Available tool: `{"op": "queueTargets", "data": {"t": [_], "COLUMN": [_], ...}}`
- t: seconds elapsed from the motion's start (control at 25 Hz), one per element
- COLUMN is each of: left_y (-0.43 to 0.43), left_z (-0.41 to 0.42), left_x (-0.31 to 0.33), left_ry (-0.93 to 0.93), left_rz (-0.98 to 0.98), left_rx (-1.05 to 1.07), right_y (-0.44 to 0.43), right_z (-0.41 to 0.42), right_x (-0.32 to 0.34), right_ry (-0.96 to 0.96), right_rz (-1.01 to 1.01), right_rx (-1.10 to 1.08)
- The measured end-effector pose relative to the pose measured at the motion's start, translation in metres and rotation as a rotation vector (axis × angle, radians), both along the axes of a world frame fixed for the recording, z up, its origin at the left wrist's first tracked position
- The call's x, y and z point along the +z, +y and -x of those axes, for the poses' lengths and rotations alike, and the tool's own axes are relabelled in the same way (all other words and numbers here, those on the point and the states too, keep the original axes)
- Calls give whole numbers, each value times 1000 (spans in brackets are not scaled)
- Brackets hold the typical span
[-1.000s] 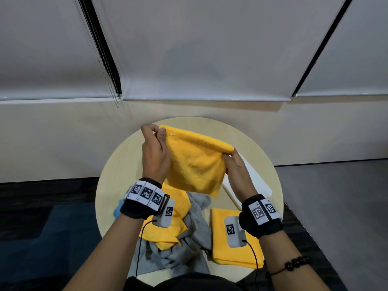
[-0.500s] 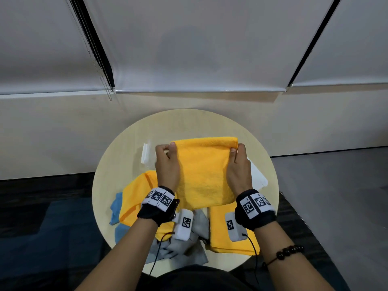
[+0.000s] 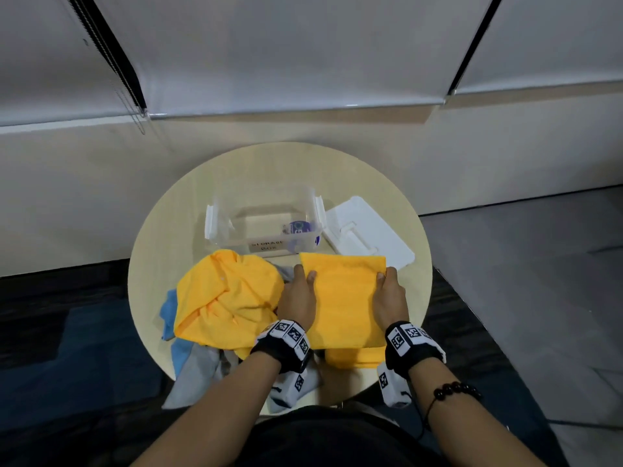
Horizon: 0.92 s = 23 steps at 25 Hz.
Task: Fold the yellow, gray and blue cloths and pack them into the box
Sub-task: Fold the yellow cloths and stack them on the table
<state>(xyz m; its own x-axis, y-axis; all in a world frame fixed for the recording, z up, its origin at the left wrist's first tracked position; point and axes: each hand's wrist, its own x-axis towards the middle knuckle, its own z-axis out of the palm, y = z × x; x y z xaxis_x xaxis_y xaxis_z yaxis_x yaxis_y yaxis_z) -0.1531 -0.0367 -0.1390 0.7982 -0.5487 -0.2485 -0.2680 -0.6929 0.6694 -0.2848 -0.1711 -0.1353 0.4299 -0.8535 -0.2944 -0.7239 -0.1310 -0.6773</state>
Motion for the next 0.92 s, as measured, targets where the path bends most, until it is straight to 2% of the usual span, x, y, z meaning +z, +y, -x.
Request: {"op": "queueTargets", "data": {"t": [0.16,0.28,0.44,0.76,0.92], "left_y": [-2,-14,-31,-46,-45], "left_z": [25,35,44,54,67], "left_x": [-31,-42,-50,-75,-87], "left_ry": [15,98,97,149,72], "left_rz": [-110,-126,-152,-272,-326], "left_rx": [-49,-35,-15,60,45], "right_y": [5,-3,-16,-28,-29], "right_z": [26,35,38,56,63], "right_x": [-33,-45,-54,-75,-84], "right_ry": [99,168,234,212,207], "right_rz": [-60,-100,-124,-256,-224], "right_rx": [-34,-51,-57,-16,43]}}
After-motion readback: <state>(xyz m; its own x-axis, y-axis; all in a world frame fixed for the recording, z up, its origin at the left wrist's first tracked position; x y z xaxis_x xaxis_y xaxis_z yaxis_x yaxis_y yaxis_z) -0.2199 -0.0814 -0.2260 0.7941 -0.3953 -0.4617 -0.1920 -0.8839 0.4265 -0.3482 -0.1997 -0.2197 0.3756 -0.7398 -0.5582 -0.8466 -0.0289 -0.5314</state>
